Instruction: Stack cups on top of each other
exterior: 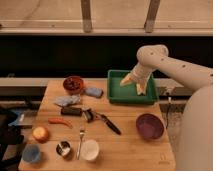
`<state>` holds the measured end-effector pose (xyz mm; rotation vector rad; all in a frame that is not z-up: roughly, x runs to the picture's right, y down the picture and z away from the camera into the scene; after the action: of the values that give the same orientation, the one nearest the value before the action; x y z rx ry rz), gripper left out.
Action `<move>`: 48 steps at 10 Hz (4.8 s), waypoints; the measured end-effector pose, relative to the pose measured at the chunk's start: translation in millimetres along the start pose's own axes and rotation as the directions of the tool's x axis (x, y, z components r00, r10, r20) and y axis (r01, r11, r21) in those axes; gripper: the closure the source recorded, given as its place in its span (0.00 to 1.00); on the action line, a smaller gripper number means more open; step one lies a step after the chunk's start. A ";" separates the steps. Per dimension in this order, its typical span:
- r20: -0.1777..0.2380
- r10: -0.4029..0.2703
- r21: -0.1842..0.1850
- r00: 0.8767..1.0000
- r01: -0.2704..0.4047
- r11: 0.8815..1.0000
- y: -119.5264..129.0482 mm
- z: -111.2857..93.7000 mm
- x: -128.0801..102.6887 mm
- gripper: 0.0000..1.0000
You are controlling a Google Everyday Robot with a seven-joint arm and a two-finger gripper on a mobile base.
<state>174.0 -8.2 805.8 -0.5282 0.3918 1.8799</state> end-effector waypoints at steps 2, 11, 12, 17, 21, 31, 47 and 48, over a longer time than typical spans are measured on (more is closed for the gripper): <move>0.000 0.000 0.000 1.000 0.000 1.000 0.0 -0.1 0.0 0.20; -0.001 0.001 0.000 1.000 -0.001 1.000 -0.4 1.0 0.2 0.20; -0.002 0.000 0.000 1.000 0.000 1.000 -0.3 1.1 0.3 0.20; -0.002 0.001 0.000 1.000 -0.001 1.000 -0.4 1.2 0.3 0.20; -0.001 0.001 0.000 1.000 -0.001 1.000 -0.3 1.0 0.2 0.20; -0.026 -0.045 0.023 0.999 0.046 0.999 11.8 3.2 -0.5 0.20; -0.211 -0.742 -0.123 0.637 0.736 0.666 201.4 65.8 225.5 0.20; -0.210 -0.744 -0.121 0.634 0.739 0.663 201.4 65.9 225.6 0.20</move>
<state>-95.6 131.5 745.4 -0.7990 0.2463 1.0054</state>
